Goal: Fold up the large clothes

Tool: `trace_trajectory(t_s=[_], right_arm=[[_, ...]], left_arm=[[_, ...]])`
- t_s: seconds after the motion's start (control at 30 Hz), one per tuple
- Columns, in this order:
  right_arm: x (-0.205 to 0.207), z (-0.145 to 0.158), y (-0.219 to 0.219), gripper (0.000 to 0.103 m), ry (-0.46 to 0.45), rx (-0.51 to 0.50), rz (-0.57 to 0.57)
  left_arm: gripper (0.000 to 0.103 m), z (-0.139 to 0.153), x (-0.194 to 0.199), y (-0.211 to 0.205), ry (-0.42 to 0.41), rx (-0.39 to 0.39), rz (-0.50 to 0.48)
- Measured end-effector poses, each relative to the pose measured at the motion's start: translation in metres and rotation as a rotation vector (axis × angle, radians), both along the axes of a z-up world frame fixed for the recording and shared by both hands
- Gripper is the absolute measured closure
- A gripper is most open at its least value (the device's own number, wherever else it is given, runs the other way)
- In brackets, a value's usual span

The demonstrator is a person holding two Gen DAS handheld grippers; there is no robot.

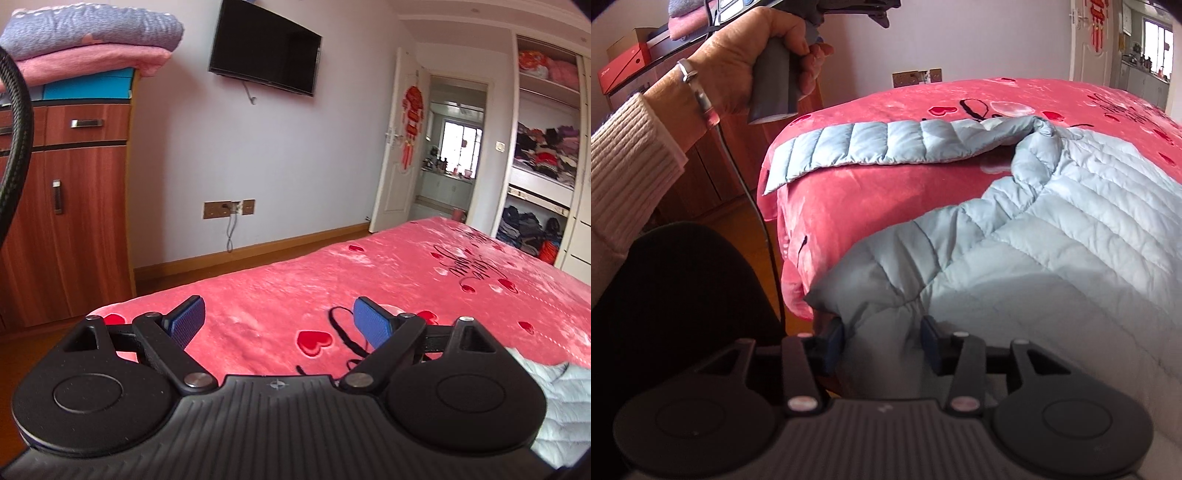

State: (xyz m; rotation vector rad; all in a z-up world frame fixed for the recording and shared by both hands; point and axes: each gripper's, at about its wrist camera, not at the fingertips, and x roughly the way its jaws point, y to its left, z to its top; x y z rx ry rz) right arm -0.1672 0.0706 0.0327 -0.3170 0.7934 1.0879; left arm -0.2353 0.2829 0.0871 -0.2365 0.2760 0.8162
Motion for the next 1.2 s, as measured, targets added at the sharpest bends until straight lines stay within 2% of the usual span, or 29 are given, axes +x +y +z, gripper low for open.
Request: trace_trajectory(t_s=[0.17,0.33,0.4,0.5,0.6,0.7,0.83,0.9,1.03,1.1,1.2], right_arm=[[-0.005,0.014,-0.038,0.036,-0.06,0.029,-0.167],[0.005,0.031,-0.092,0.023,-0.085,0.075,-0.428],[0.008,0.037,-0.115,0.013,-0.099,0.099,-0.552],[0.01,0.047,-0.152,0.007,-0.13,0.127,-0.741],[0.007,0.05,-0.193,0.001,-0.137,0.197,-0.906],[0.006,0.042,-0.23,0.001,-0.16,0.24,-1.047],[0.015,0.026,-0.273,0.001,-0.151,0.251,-1.104],[0.02,0.02,-0.293,0.001,-0.137,0.288,-1.087],[0.035,0.0,-0.319,0.003,0.009,0.316,-1.054],[0.041,-0.008,-0.322,0.006,0.047,0.309,-1.037],[0.05,-0.018,-0.323,0.011,0.109,0.318,-0.974]], left_arm=[[0.0,0.008,0.003,-0.033,0.033,0.026,-0.106],[0.0,0.024,-0.009,-0.079,0.015,0.052,-0.242],[0.0,0.027,-0.013,-0.099,0.023,0.057,-0.291],[0.0,0.031,-0.019,-0.129,0.021,0.063,-0.377],[0.0,0.033,-0.025,-0.153,0.04,0.09,-0.435],[0.0,0.033,-0.029,-0.182,0.068,0.112,-0.488],[0.0,0.026,-0.031,-0.223,0.102,0.12,-0.58],[0.0,0.014,-0.038,-0.249,0.119,0.123,-0.651],[0.0,-0.014,-0.039,-0.292,0.184,0.13,-0.807],[0.0,-0.034,-0.042,-0.314,0.217,0.116,-0.902],[0.0,-0.063,-0.046,-0.348,0.278,0.139,-1.022]])
